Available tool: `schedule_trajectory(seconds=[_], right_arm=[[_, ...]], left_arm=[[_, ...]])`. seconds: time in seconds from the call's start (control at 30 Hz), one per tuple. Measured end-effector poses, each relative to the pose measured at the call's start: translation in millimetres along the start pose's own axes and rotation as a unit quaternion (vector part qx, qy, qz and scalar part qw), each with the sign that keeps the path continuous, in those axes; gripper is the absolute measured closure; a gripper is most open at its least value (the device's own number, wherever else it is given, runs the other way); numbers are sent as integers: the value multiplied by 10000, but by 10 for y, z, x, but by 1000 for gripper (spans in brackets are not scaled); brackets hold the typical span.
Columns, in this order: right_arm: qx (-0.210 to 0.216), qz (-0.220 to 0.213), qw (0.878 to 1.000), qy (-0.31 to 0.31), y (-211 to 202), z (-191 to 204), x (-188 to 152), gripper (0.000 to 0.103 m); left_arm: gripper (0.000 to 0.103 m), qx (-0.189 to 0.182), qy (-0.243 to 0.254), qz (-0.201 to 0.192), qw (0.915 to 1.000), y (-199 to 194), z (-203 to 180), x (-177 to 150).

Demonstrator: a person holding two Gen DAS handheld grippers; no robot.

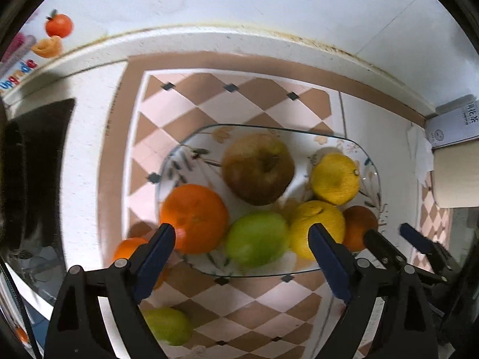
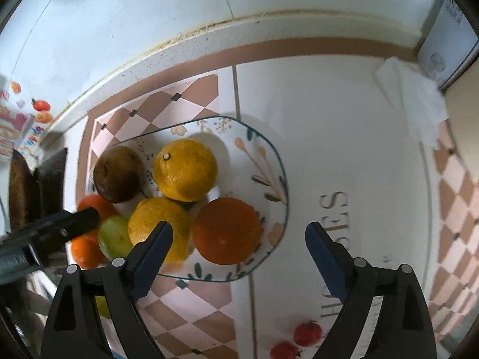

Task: Organize fruits
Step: 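Set the green apple and orange on the plate and open both tools, then move both tools toward the green apple and orange on the runner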

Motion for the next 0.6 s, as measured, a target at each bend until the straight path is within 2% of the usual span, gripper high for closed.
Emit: schedule_trajectory(seconds=[0.17,0.37,0.6], right_arm=[[-502,-165,9983,-233,-149,33,-151,8],[-470,-181,9984,-246,-290,72,-363,8],[-490,-377,9977,-267,-516,144,-606,8]], left_arm=[[12,313,-52,-188,9993,-82,172,-170],[12,437,-102,-269,9986,-124,258,-416],[12,468,-20,-560,9973,-431,276,-704]])
Point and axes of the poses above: each gripper's, at about its wrist camera, not at the fingertips, and y roughly the way its jaws point, z to its left, x to its top, the point moved 6 cm from there along y, roughly the way its jaws point, and after that the axes turned 4 degrees about z, right-handed, at the moved point
